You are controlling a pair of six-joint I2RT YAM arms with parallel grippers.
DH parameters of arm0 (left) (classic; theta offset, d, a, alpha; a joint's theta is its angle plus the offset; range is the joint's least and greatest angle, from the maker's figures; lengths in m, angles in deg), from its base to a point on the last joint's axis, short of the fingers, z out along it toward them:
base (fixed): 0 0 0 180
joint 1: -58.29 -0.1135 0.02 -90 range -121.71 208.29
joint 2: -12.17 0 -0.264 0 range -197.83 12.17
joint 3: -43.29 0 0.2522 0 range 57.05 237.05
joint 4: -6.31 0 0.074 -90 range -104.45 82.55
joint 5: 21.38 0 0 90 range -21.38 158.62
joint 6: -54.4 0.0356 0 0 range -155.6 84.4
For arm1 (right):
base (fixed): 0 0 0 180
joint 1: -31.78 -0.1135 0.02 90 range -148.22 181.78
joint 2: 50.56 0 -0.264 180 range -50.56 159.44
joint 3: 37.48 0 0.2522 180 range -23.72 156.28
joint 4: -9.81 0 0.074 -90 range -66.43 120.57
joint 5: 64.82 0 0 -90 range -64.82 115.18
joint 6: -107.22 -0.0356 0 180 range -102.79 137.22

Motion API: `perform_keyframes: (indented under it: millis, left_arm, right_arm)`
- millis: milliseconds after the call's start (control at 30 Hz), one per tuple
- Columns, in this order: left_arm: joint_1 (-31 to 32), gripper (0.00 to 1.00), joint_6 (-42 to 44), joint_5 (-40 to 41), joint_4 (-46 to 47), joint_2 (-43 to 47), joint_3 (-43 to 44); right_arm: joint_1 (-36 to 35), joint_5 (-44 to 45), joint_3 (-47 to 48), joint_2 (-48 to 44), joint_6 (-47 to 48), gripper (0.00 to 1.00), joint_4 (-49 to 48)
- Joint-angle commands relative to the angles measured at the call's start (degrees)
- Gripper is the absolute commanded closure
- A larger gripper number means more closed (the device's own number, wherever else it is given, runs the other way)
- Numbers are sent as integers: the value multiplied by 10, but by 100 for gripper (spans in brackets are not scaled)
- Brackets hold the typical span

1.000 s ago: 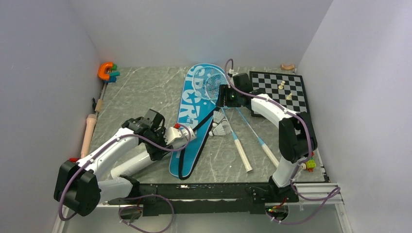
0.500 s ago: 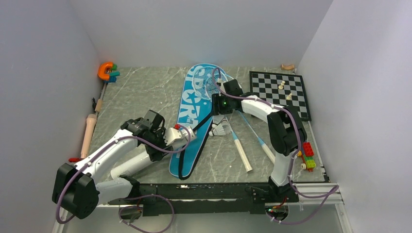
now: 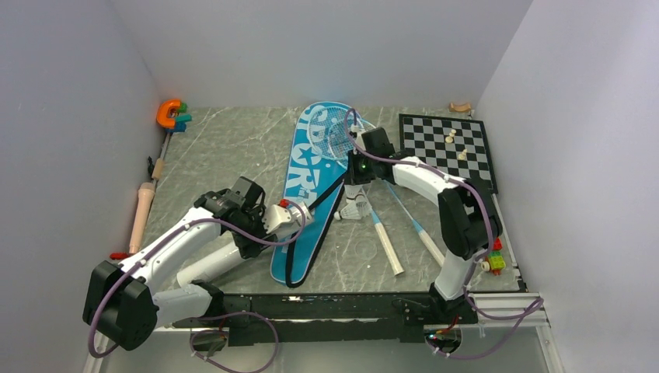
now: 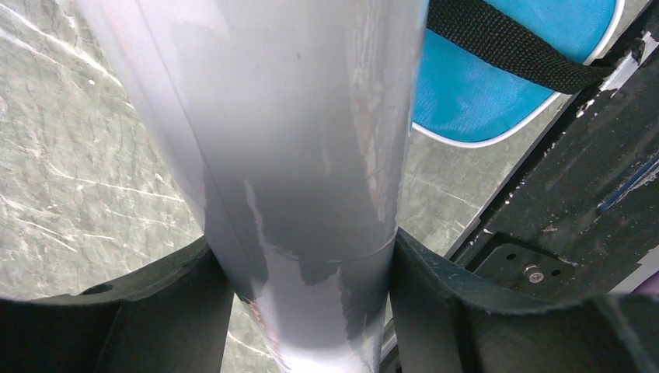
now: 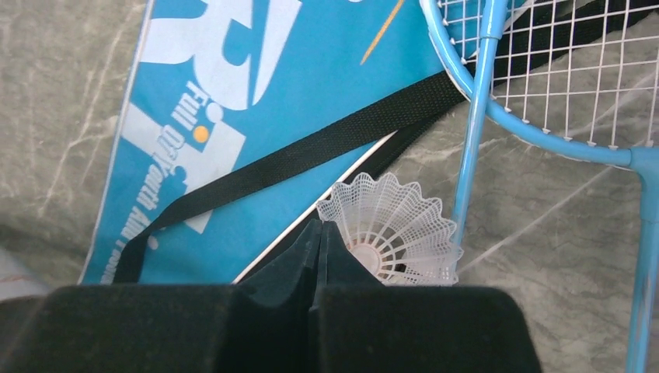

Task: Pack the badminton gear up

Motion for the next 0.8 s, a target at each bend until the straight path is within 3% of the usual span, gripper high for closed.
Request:
perform_keyframes:
  millis: [0,167,500,767]
  left_arm:
    - [4,35,-8,1,8,15,12]
    - [4,35,-15,-12,45,35,6]
    - [5,34,-24,-55,84,39,30]
    - [5,35,-32,-68,79,41,59]
  right_arm:
    - [1,-14,4,-70,-11,100,-2]
    - [-6,-24,7,-159,-53,100,-4]
    - [-63,-69,-98,-334,-184,100,-119]
    - [-100,-43,-112,-353,-218,100,-141]
